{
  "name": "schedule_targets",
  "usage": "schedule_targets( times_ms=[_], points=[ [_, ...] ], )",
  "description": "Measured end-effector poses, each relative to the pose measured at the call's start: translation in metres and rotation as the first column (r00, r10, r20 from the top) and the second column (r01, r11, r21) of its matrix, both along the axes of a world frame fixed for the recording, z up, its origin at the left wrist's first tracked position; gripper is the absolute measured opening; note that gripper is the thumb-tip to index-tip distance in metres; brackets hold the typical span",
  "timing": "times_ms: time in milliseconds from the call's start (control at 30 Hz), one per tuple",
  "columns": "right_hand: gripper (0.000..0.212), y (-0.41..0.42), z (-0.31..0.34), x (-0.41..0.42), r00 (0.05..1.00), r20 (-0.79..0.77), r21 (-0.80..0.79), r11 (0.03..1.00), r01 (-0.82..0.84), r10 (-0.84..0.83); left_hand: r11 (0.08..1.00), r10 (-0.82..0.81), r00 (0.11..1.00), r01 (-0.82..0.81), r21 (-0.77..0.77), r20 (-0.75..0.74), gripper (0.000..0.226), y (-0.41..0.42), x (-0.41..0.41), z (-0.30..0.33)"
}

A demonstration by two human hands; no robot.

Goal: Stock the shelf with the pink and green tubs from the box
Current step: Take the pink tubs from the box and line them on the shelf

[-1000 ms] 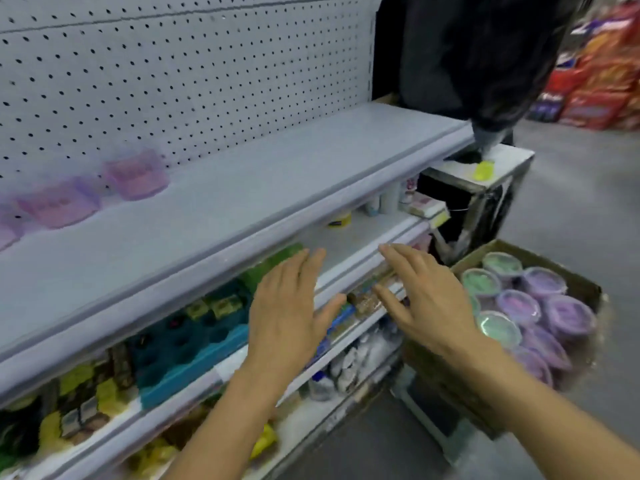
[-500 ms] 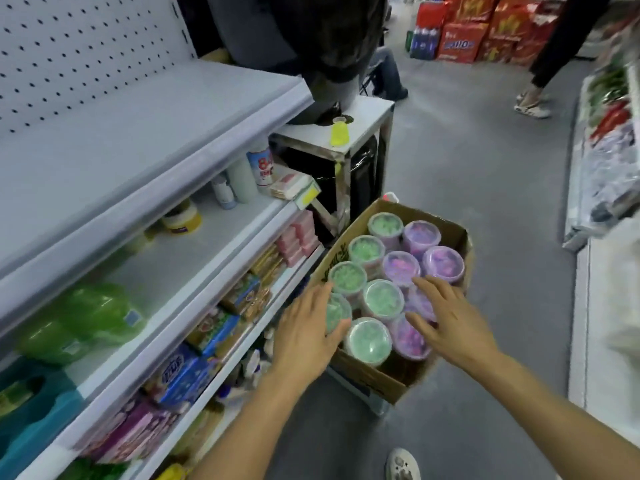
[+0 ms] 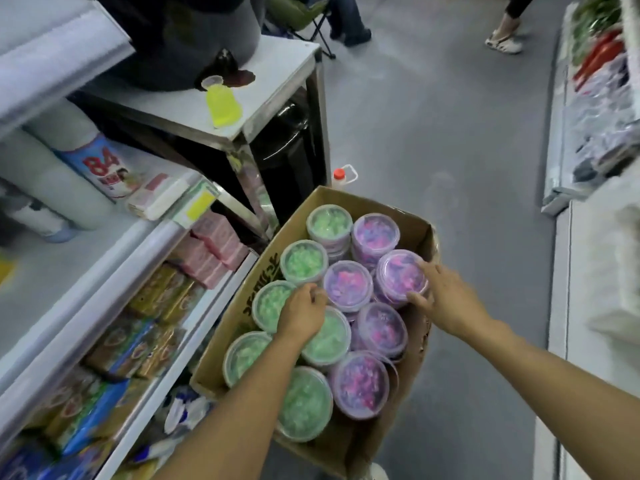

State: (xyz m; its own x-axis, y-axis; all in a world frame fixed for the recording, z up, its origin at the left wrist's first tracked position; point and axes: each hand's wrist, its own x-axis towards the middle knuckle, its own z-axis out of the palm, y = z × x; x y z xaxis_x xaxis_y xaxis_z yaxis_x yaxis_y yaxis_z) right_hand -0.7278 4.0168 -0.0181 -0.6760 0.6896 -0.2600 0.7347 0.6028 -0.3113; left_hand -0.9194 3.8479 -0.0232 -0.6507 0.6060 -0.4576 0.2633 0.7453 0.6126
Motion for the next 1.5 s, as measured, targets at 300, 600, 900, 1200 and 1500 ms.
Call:
schedule_targets(
  times_ms=[300,600,900,1200,1500],
  points=[
    [0.063,0.074,-0.074,-0.053,0.988,0.129,-0.034,0.996,-0.081,0.084,0.958,-0.105,0.972,0.042,-0.284,-0.209,0.043,0.060,-0.023,-0.073],
    [0.041,0.086,-0.084,-0.063,0.981,0.196,-0.064,0.998,-0.002,0.014,0.928,-0.125,0.958,0.021,-0.372,-0.258,0.045,0.066,-0.019,-0.091],
    [0.018,0.072,-0.052,-0.056,0.974,-0.022,-0.196,0.956,0.218,-0.227,0.911,0.392,0.889,-0.411,0.035,0.238,0.024,0.053,-0.022,-0.072],
    [0.024,0.008,0.038,-0.042,0.851,-0.157,-0.539,0.766,0.352,-0.502,0.616,0.541,0.616,-0.754,0.229,0.573,0.017,-0.041,-0.004,0.024],
    [0.021,-0.148,0.138,-0.051,0.871,-0.263,-0.643,0.748,0.163,-0.415,0.483,0.590,0.560,-0.822,0.302,0.582,0.020,-0.240,0.017,0.107]
  ],
)
